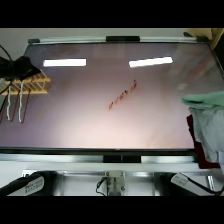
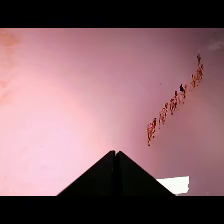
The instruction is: Fold the shirts.
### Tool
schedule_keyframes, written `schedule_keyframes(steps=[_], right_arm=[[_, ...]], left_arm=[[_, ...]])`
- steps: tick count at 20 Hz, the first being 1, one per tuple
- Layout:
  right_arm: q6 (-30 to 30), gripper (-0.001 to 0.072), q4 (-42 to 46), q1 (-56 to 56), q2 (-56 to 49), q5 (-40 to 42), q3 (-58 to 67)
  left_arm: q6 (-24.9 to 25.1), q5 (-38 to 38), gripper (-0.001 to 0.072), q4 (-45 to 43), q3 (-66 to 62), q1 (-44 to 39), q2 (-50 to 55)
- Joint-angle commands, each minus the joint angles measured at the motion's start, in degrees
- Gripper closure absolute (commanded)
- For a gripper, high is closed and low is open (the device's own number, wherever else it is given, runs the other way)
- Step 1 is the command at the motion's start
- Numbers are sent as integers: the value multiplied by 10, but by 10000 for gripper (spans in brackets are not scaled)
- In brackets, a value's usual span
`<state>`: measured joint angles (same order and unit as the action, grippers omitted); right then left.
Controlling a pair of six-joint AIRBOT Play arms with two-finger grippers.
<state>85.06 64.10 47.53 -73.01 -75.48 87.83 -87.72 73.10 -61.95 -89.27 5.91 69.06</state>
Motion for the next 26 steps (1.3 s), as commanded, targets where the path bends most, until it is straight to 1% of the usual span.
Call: schedule_keyframes(steps=[1, 4, 6, 8, 9, 11, 13, 15, 16, 19, 23, 26], right_arm=[[29, 641, 24, 40, 4, 10, 1], [59, 641, 30, 53, 4, 40, 1], [60, 641, 58, 53, 4, 23, 1], [77, 641, 116, 53, 4, -18, 1], [79, 641, 144, 53, 4, -51, 1], [76, 640, 213, 53, 4, -124, 0], [66, 641, 293, 53, 3, -180, -9], [50, 641, 354, 53, 3, -212, -38], [51, 642, 358, 56, 3, -218, -59], [52, 641, 342, 63, 3, -212, -143], [79, 640, 338, 63, 3, -143, -245], [93, 640, 340, 63, 3, -96, -270]], left_arm=[[0, 7, 677, 0, 0, 0, 0], [0, 10, 677, 0, 0, -5, 0], [1, 9, 677, 0, 0, -14, 0], [1, 9, 677, 0, 0, -21, 0], [3, 9, 676, 0, 0, -23, 0], [11, 9, 677, 0, 0, -23, 0], [11, 9, 677, 0, 0, -23, 0], [11, 9, 676, 0, 0, -23, 0], [11, 9, 677, 0, 0, -23, 0], [11, 9, 676, 0, 0, -23, 0], [10, 9, 677, 1, 0, -23, 0], [9, 9, 677, 5, 0, -23, 0]])
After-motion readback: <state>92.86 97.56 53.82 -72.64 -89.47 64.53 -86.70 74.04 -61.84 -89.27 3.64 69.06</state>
